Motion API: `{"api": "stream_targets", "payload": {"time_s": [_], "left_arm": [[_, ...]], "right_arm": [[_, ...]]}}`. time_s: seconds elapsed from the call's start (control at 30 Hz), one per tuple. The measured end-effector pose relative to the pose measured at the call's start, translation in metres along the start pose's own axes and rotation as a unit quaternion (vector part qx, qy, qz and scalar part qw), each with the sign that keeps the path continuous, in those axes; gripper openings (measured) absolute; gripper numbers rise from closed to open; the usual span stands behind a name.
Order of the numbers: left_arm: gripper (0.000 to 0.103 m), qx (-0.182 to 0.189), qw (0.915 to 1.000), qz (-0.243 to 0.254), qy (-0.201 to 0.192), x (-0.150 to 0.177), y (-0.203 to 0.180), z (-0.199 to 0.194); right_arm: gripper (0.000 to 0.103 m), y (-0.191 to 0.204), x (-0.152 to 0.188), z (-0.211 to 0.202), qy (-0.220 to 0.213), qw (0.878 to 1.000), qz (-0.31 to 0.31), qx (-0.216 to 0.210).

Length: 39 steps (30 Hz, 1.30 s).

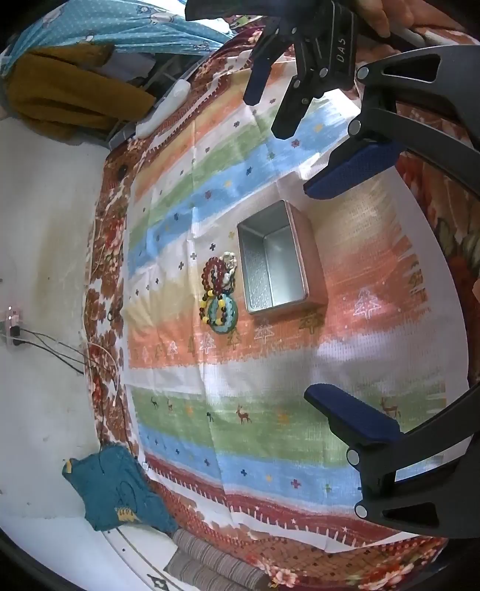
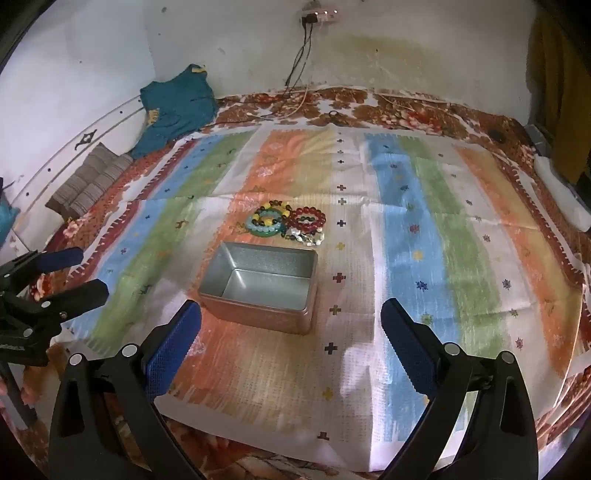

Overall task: Organize jewelry
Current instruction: 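Move both grippers forward over the tin toward the bracelet pile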

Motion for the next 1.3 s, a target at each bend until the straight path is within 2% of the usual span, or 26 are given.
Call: {"api": "stream_targets", "payload": {"time_s": [0.17,0.4,1.3], "left_arm": [[0.097,0.006,0.9999,-0.008,-0.008,0.0,0.004,-0.004],[0.097,-0.005,0.9998,-0.005,-0.019,-0.009,0.005,-0.008],[0.097,-0.02,0.9996,0.0,-0.02,-0.009,0.008,-0.008]], "right_arm": [[0.099,0.004,0.004,0.001,0.002,1.0,0.001,0.003],[0.099,0.0,0.001,0.004,0.007,1.0,-0.002,0.007],[0.099,0.001,0.0,0.005,0.005,1.0,-0.006,0.012]]}}
Point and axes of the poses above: each gripper's, at about its wrist camera, not at the fingertips, and z roughly the way its jaws point, y to its left, x to its underside, the point moved 9 cm from there along z, roughly the way its jaws point, and after that the axes turned 2 degrees about x, right-handed, at the moved point
